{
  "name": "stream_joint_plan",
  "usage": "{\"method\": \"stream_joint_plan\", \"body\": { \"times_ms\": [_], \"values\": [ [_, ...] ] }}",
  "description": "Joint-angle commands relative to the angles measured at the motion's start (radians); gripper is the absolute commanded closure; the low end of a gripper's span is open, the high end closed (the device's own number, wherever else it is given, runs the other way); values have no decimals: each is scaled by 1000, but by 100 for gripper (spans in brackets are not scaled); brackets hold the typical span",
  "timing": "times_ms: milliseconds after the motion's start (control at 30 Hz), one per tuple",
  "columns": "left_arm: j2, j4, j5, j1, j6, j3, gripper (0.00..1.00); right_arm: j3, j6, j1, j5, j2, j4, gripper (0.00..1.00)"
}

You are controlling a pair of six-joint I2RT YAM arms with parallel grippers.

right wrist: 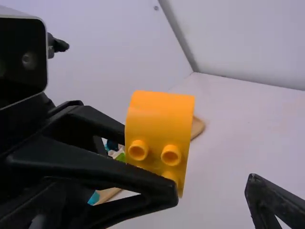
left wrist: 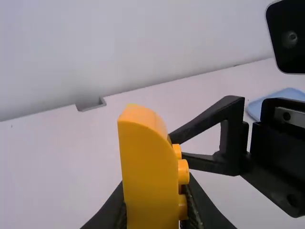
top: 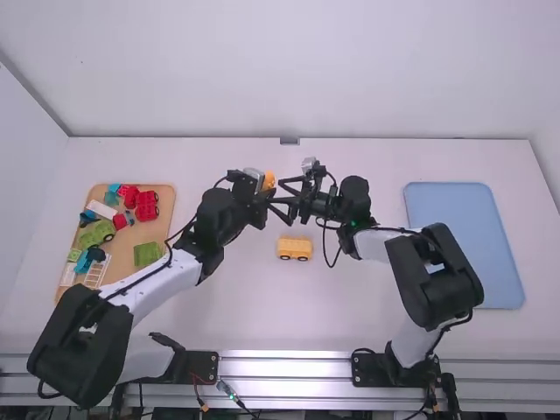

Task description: Assemble lego blocks to make yellow taxi

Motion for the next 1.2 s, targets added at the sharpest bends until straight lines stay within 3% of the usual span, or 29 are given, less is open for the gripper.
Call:
{"method": "stream_joint_plan", "body": {
  "times_ms": [0, 233, 367, 533, 733, 967, 1167],
  "values": [
    [53, 11, 95, -16, 71, -13, 98, 13, 10, 3, 45, 3, 17, 0],
    [75, 32, 31, -15, 60, -14, 98, 13, 14, -71, 21, 3, 15, 0],
    [63, 38, -64, -14, 19, -12, 98, 13, -17, -131, -121, 3, 21, 1],
    [59, 37, 60, -15, 46, -5, 98, 13, -15, -170, -166, 3, 16, 1],
    [76, 35, 153, -14, 91, -5, 98, 13, 42, -123, -65, 3, 43, 1],
    [78, 43, 124, -22, 86, -5, 98, 13, 40, -43, 41, 3, 36, 1],
    [78, 47, 92, -23, 87, -5, 98, 13, 45, -3, 110, 3, 36, 16]
  ]
}}
